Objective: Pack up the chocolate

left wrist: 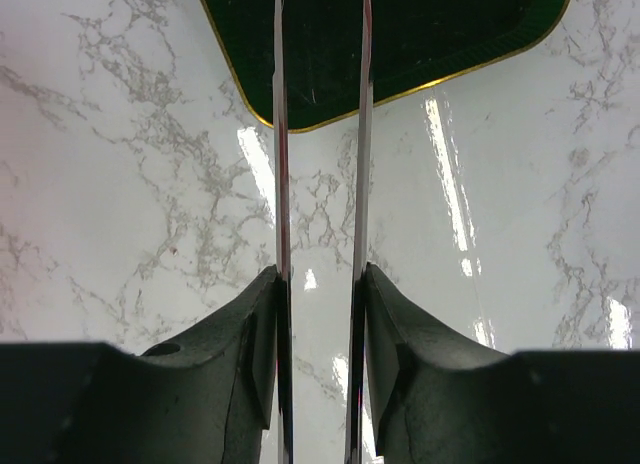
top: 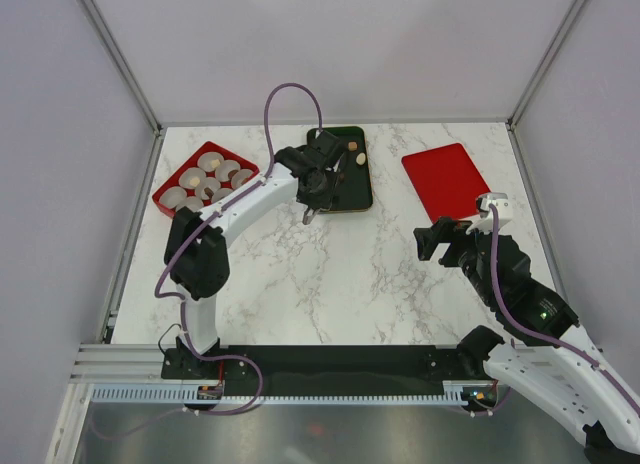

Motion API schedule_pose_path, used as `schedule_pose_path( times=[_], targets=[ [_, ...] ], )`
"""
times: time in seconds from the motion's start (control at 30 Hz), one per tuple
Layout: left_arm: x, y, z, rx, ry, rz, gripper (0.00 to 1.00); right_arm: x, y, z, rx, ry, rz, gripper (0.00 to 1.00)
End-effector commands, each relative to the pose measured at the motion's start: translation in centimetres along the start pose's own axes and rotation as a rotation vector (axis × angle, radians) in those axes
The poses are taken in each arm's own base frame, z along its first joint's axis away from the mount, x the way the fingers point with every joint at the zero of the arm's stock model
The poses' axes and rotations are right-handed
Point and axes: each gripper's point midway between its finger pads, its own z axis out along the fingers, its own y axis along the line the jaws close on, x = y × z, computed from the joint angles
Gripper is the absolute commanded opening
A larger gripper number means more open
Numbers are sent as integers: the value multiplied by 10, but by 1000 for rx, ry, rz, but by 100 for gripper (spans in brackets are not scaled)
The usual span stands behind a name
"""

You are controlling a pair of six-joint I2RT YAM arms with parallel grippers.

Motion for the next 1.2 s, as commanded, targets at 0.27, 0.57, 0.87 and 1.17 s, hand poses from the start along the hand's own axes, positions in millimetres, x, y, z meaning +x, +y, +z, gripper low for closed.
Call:
schedule_pose_path(
  times=[0.27, 0.57, 0.87, 1.17],
  targets=[
    [9, 80, -94, -91, -69, -196, 38, -1, 5, -4, -34, -4, 17, 96],
    [54, 216, -119, -280, -73, -501, 38, 7, 10, -1, -70, 10, 17, 96],
    [84, 272, -105, -370, -37, -630, 38, 10, 11, 2, -76, 14, -5, 96],
    [83, 314, -97, -478, -34, -676, 38, 10, 10, 1, -79, 8, -6, 96]
  ],
)
